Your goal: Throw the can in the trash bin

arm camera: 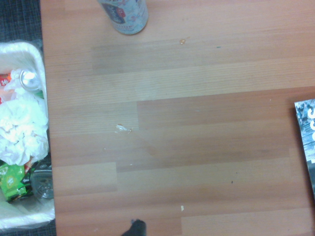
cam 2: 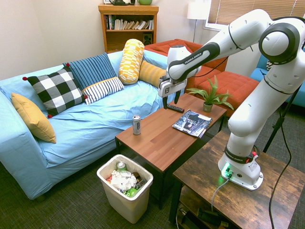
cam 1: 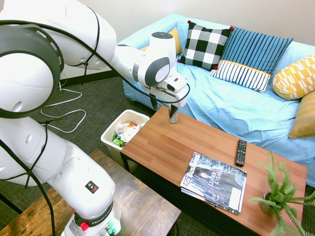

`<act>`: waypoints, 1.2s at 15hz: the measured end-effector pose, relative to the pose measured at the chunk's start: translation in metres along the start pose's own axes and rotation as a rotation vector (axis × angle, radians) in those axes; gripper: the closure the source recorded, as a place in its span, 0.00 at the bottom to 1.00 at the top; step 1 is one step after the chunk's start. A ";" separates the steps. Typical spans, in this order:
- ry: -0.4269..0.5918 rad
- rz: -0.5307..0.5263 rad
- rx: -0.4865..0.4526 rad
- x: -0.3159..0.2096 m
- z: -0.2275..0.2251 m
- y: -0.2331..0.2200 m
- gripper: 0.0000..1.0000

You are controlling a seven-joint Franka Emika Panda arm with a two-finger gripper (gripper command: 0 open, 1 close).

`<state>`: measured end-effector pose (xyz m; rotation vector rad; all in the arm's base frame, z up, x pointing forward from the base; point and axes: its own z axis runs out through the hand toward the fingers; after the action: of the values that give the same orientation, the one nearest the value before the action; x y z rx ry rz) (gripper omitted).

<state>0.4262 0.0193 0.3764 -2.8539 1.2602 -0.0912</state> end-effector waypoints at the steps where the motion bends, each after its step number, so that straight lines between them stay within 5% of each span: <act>1: -0.001 0.000 -0.001 0.000 0.001 0.000 0.00; 7: 0.000 0.013 0.036 0.018 0.006 -0.025 0.00; 18: 0.021 0.031 0.070 0.031 0.056 -0.150 0.00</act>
<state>0.5610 0.0971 0.3280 -2.7811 1.2786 -0.1619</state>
